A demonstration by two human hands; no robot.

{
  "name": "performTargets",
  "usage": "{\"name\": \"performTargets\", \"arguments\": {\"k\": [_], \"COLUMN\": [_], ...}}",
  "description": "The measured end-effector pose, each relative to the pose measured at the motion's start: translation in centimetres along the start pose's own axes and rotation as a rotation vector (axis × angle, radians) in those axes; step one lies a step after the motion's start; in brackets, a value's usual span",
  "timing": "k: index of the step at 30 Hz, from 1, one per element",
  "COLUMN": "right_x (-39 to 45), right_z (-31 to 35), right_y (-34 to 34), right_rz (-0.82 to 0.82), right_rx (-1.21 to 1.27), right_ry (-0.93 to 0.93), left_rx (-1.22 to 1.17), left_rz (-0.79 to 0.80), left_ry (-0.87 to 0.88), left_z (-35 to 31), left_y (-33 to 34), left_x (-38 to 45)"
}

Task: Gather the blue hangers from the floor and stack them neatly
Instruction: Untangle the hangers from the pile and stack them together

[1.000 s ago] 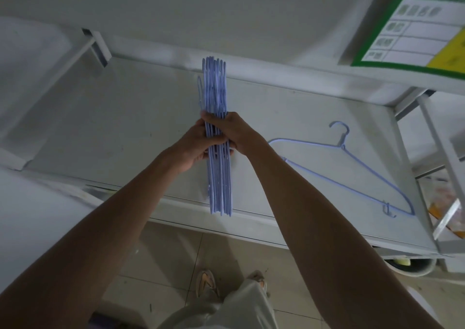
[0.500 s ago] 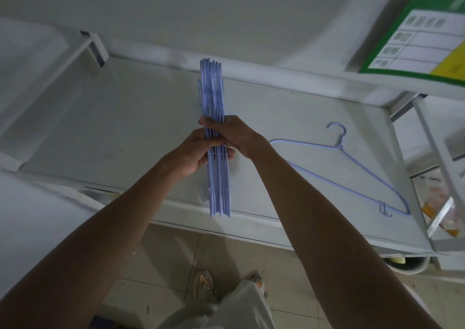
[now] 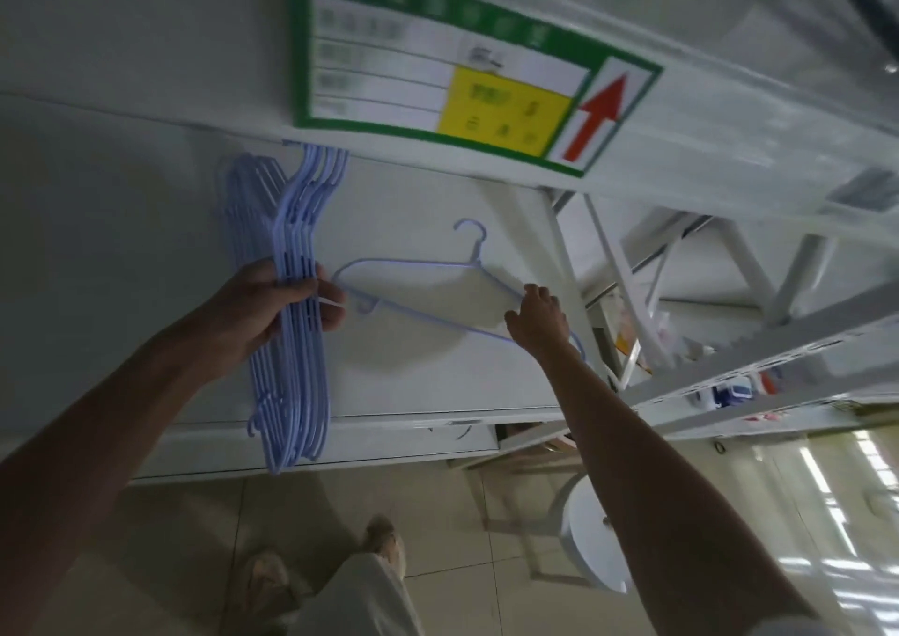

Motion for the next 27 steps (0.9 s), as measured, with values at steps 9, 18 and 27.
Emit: {"name": "performTargets", "arguments": {"k": [9, 18, 27], "right_x": [0.4, -3.2, -8.4], "right_z": [-1.9, -2.8, -1.8], "right_y": [-0.4, 1.3, -1.4], "right_rz": [0.038, 0.418, 0.18], "right_rx": [-0.195, 0.866, 0.833], "right_ry": [-0.254, -0.149, -0.478], "left_rx": [-0.004, 0.021, 0.052], "left_rz": [-0.149, -0.346, -0.508], "left_ry": [0.01, 0.022, 0.096], "left_z": [2.9, 5.7, 7.3], "left_y": [7.2, 13.4, 17.6], "left_x": [-0.4, -2.8, -5.0]}}
Point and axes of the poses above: each hand's wrist, its own x-axis towards the middle knuckle, its own y-axis out of the palm, z = x × y, the point moved 4 cm from there along x, towards the middle knuckle, and after that the axes turned 1 degree about x, right-handed, at the moved point
